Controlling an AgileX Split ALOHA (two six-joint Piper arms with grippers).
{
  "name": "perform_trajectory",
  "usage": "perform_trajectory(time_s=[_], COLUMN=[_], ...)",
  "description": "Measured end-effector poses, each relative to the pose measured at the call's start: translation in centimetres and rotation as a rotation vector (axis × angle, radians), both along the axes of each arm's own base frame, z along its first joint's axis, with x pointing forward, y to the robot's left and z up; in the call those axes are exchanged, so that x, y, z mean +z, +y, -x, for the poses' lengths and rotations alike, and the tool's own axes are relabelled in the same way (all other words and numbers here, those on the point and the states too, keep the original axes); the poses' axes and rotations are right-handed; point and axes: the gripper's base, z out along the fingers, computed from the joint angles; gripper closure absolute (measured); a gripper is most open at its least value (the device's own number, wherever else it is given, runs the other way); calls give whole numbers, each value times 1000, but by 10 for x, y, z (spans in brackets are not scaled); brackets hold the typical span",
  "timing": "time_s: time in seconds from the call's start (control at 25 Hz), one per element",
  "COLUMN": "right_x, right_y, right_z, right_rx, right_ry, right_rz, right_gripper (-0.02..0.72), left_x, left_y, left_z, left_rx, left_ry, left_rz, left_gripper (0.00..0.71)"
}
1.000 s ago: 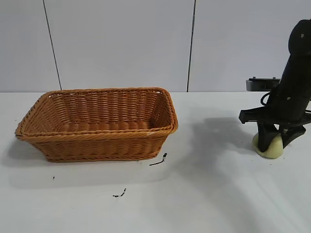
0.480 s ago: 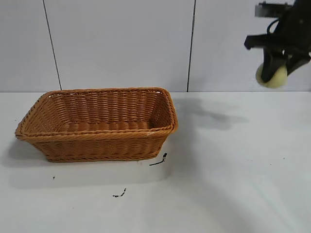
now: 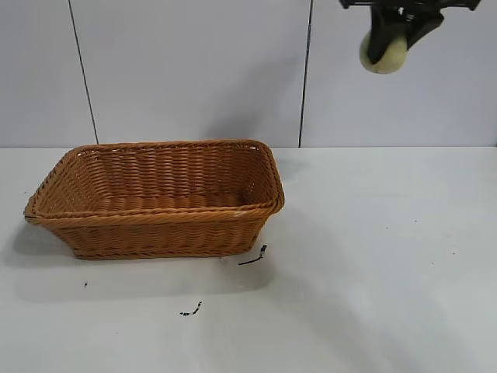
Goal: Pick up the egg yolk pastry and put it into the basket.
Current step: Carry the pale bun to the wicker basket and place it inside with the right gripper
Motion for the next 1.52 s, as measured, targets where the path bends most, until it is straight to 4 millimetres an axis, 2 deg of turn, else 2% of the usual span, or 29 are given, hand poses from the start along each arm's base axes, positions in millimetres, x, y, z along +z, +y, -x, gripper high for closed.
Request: perform_trajectory(time_s=[0.16,0.36,0.48,0.64,0.88,1.04,1.12,1.28,1.32,1.4,1.52], right_x=[-8,-34,-59,-96,-148,-161,-159,-146,-140,-126,-100], right_y=[59,138,173,203,218,219,219,221,222,223,224], right_z=[4,24,32,37,30,29,28,25,25,24,22], right_rx=[114,277,344,397,407,407,407,409,409,410,412], right_ry=[-3,-3,7,17,40,51,37,14,7,-5,-39], right_rz=[-5,-10,-7,-2,-3,3,-3,-14,-17,-23,-39], right_gripper=[517,517,517,517,517,510,448,124,78,36,17], left_x=[0,0,0,0,0,0,0,0,0,0,0], left_y=[0,0,0,0,0,0,0,0,0,0,0], left_z=[0,0,0,0,0,0,0,0,0,0,0], left_rx=[0,0,0,0,0,0,0,0,0,0,0], left_ry=[0,0,0,0,0,0,0,0,0,0,0], left_rz=[0,0,0,0,0,0,0,0,0,0,0], left_gripper=[14,14,14,14,14,14,14,14,14,14,14])
